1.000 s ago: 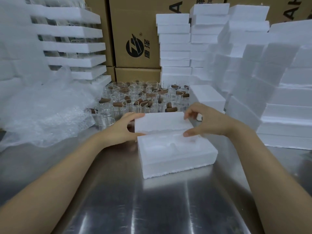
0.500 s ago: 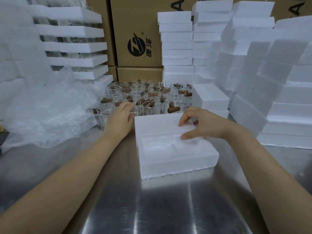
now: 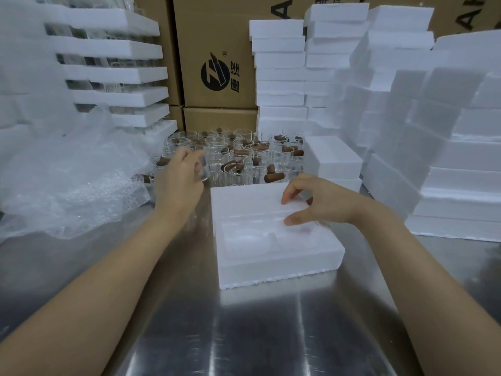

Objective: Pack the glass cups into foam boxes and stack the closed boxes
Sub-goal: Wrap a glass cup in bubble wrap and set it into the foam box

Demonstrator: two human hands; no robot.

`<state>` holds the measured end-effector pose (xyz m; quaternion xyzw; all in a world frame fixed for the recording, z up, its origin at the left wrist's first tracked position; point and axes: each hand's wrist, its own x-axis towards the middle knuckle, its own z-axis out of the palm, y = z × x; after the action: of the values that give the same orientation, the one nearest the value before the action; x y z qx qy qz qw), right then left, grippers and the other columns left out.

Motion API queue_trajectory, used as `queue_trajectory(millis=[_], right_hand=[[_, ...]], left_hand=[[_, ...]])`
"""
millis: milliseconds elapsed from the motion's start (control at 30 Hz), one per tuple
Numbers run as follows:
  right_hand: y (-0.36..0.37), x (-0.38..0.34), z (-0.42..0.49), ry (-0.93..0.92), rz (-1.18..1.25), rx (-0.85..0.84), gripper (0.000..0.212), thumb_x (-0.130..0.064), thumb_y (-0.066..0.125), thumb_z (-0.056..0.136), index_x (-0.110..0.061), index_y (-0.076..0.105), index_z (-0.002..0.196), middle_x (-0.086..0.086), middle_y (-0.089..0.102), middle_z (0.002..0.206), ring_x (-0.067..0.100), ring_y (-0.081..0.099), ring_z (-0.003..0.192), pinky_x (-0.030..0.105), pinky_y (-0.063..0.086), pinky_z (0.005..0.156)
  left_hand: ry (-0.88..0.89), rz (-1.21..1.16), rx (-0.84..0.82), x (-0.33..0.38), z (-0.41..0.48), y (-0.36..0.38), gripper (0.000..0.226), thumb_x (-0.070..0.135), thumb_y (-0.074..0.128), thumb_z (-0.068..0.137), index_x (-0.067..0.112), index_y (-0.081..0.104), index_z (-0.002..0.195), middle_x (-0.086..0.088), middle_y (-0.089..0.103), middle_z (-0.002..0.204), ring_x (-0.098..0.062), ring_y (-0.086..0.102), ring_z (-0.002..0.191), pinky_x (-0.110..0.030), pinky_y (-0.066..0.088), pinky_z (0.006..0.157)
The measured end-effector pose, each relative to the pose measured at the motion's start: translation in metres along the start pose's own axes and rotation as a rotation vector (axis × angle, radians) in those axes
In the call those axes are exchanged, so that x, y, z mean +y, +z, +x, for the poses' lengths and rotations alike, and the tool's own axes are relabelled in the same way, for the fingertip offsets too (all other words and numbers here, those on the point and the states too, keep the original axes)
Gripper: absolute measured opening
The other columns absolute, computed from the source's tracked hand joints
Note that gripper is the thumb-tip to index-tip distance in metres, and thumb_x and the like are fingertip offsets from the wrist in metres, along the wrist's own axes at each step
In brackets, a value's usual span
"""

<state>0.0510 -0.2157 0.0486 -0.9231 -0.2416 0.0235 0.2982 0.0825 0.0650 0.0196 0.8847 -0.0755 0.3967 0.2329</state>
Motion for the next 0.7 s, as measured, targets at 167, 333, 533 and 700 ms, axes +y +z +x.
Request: queue_trajectory(millis=[167, 333, 533, 700], right_hand=[[0.006, -0.003, 0.004, -0.007, -0.115, -0.003, 0.024, -0.043, 0.076, 0.077, -0.034, 0.060, 0.092, -0.008, 0.052, 0.108, 0.004, 0.049, 0.102, 0.019, 0.037, 0.082], [0.007, -0.023, 0.006, 0.136, 0.390, 0.326, 0.047, -0.072, 0.040, 0.083, -0.034, 0.067, 0.088, -0.004, 0.067, 0.089, 0.008, 0.059, 0.081, 0.027, 0.039, 0.077], [0.009, -0.047, 0.011, 0.213, 1.038, 0.449, 0.035, -0.049, 0.055, 0.093, -0.017, 0.069, 0.096, 0.002, 0.070, 0.082, 0.014, 0.064, 0.064, 0.021, 0.047, 0.054], [0.013, -0.057, 0.010, 0.147, 1.374, 0.643, 0.018, -0.021, 0.060, 0.095, -0.008, 0.066, 0.086, 0.003, 0.069, 0.077, 0.012, 0.062, 0.065, 0.018, 0.053, 0.062]], left_hand=[[0.187, -0.224, 0.105, 0.043, 0.002, -0.020, 0.032, -0.003, 0.056, 0.088, 0.014, 0.067, 0.114, 0.014, 0.053, 0.099, 0.001, 0.046, 0.073, -0.008, 0.039, 0.061], [0.540, -0.454, -0.178, 0.059, -0.004, -0.017, 0.035, -0.012, 0.047, 0.086, 0.004, 0.065, 0.112, 0.005, 0.053, 0.097, -0.001, 0.052, 0.079, -0.033, 0.050, 0.064], [0.733, -0.324, -0.096, 0.053, 0.001, -0.018, 0.034, -0.017, 0.049, 0.085, 0.004, 0.065, 0.107, -0.003, 0.054, 0.097, -0.009, 0.048, 0.080, -0.039, 0.048, 0.056], [0.607, -0.371, 0.087, 0.058, -0.005, -0.013, 0.037, 0.002, 0.063, 0.091, 0.009, 0.058, 0.126, -0.009, 0.048, 0.126, -0.013, 0.058, 0.086, -0.014, 0.048, 0.073]])
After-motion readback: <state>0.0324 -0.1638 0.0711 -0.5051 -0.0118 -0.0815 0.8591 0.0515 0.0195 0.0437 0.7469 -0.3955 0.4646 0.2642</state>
